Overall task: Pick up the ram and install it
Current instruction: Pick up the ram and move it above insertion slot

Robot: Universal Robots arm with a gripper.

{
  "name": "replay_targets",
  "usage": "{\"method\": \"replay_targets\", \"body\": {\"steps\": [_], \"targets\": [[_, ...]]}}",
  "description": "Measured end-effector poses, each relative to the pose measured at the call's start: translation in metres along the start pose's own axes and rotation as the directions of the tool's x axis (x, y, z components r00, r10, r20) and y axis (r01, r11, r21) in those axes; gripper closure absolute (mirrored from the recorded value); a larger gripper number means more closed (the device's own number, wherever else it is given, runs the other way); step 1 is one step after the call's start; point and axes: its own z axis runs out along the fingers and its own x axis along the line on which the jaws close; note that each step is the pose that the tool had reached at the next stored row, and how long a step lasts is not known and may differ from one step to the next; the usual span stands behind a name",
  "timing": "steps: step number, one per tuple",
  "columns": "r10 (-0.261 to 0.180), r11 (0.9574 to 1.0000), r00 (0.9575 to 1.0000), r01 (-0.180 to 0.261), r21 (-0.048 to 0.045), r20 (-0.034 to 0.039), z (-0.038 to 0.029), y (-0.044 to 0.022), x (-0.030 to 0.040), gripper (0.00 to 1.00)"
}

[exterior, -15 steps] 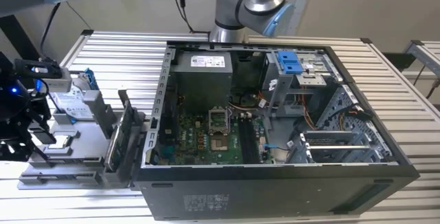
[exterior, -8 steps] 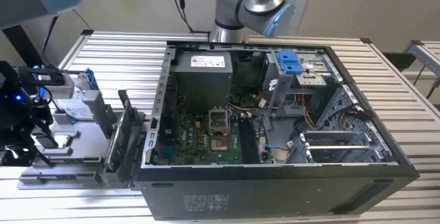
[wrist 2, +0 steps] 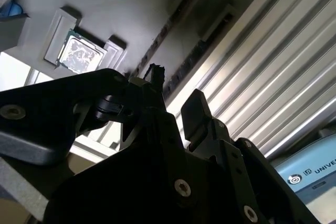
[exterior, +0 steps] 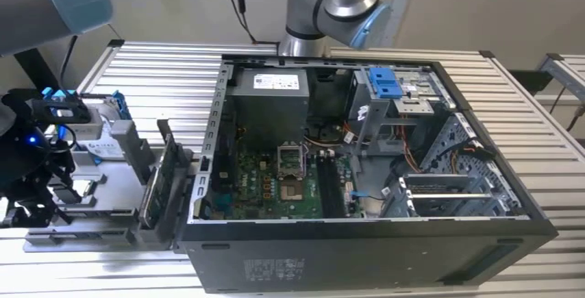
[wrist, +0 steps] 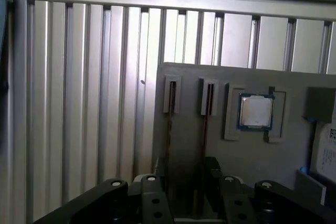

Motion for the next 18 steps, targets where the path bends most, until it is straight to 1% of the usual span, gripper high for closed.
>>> {"method": "replay_targets", "body": {"steps": [7,13,18], "targets": [[-0.006,1.0,1.0,0.006,-0.0001,0.0001,0.0104,0.0003,0.0004,0.58],[-0.021,0.9998,0.9998,0.021,-0.0002,0.0004,0.0199,0.0037,0.0024,0.58],[-0.033,0.9995,0.9995,0.033,-0.0005,0.0011,0.0271,0.0048,0.0093,0.58]]}}
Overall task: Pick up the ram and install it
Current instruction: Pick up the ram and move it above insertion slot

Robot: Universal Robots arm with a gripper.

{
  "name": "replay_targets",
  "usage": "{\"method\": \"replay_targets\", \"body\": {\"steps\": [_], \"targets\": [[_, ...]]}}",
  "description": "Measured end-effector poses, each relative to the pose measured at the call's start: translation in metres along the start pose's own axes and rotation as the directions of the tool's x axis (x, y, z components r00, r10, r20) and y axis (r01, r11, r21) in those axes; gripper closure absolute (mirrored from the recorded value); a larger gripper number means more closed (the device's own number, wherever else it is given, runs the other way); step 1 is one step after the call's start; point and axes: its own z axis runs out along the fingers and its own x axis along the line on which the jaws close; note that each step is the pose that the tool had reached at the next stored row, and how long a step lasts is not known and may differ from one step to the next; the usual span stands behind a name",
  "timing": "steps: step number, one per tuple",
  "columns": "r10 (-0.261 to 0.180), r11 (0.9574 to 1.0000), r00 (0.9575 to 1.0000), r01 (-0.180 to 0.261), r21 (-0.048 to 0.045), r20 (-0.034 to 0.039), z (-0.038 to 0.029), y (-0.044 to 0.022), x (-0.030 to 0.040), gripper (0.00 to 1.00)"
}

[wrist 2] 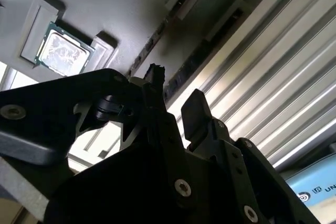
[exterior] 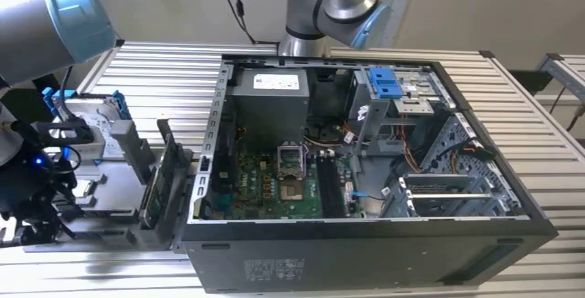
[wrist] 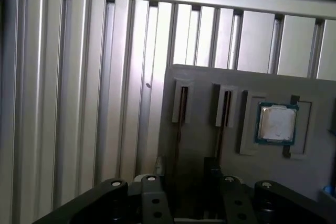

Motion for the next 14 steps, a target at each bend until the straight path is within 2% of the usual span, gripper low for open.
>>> {"method": "replay_targets", "body": {"steps": [2,8,14], "targets": [[-0.006,1.0,1.0,0.006,0.0,0.0002,0.0034,0.0003,0.0022,0.58],[-0.02,0.9998,0.9998,0.02,-0.0005,0.0003,0.0134,0.001,0.003,0.58],[-0.025,0.9997,0.9997,0.025,-0.0006,0.0002,0.0184,0.0019,0.003,0.58]]}}
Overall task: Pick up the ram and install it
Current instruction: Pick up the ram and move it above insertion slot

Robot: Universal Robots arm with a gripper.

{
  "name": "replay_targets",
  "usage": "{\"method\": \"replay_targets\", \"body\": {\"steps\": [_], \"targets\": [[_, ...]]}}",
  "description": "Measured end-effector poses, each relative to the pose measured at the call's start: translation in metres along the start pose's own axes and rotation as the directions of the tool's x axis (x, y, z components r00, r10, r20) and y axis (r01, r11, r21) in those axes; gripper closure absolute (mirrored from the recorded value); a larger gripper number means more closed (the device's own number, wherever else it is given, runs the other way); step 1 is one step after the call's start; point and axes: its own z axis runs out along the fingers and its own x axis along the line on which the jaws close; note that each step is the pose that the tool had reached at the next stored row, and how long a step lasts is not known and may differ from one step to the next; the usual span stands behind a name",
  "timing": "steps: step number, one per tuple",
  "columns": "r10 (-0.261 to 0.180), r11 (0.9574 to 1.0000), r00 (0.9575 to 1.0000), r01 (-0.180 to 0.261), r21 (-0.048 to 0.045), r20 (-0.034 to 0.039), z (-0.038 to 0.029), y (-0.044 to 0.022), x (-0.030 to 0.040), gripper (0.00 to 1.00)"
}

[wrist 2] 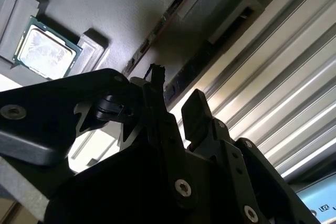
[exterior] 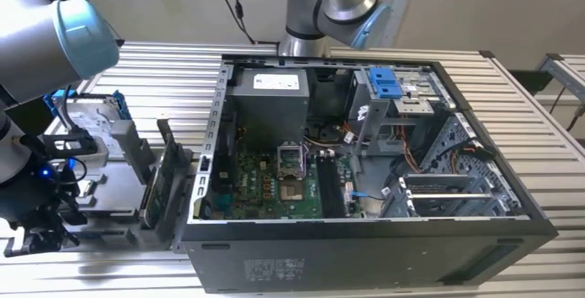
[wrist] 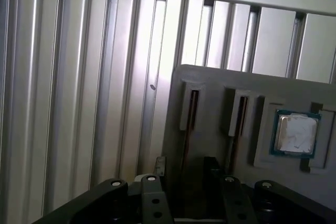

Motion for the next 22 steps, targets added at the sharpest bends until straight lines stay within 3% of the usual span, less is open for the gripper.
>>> {"method": "replay_targets", "body": {"steps": [8,9,10,12,14,22], "targets": [[0.0,1.0,1.0,0.0,0.0,-0.0001,0.0003,0.0,0.0,0.58],[0.0,1.0,1.0,0.0,0.0,-0.0001,0.0003,0.0001,0.0,0.66],[0.0,1.0,1.0,0.0,0.0,-0.0001,0.0004,0.0001,0.0,0.66],[0.0,1.0,1.0,0.0,0.0001,-0.0001,0.0005,0.0,0.0,0.78],[0.0,1.0,1.0,0.0,0.0,-0.0001,0.0005,0.0,0.0,0.84],[0.0,1.0,1.0,0.0,0.0,-0.0001,0.0007,0.0001,0.0,0.85]]}}
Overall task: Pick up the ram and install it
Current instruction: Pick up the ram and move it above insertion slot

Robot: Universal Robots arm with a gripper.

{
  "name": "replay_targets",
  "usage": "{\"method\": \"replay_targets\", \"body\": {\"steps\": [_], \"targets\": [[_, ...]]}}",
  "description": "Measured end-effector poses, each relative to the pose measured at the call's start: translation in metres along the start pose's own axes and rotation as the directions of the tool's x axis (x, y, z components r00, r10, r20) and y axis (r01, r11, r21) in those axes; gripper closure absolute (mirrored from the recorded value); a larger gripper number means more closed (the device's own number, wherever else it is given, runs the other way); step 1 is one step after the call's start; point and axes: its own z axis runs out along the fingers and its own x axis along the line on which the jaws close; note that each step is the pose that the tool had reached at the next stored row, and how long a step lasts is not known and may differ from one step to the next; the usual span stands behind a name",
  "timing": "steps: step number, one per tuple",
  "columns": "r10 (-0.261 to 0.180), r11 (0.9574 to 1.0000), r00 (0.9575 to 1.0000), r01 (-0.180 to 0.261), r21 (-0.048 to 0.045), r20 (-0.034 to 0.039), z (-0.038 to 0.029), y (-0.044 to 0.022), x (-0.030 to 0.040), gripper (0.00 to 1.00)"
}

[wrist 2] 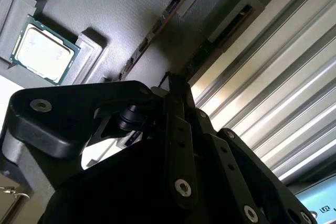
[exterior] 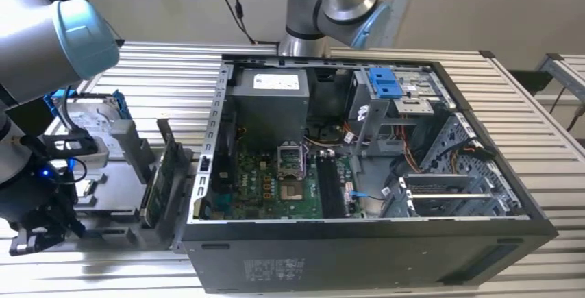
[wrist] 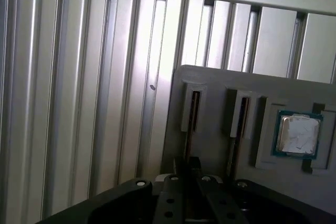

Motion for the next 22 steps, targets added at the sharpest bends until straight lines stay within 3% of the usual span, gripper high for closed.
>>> {"method": "replay_targets", "body": {"steps": [16,22], "targets": [[0.0,1.0,1.0,0.0,0.0002,0.0001,0.0003,0.0,0.0,0.85],[0.0,1.0,1.0,0.0,0.0001,-0.0001,-0.0046,-0.0001,-0.0001,0.85]]}}
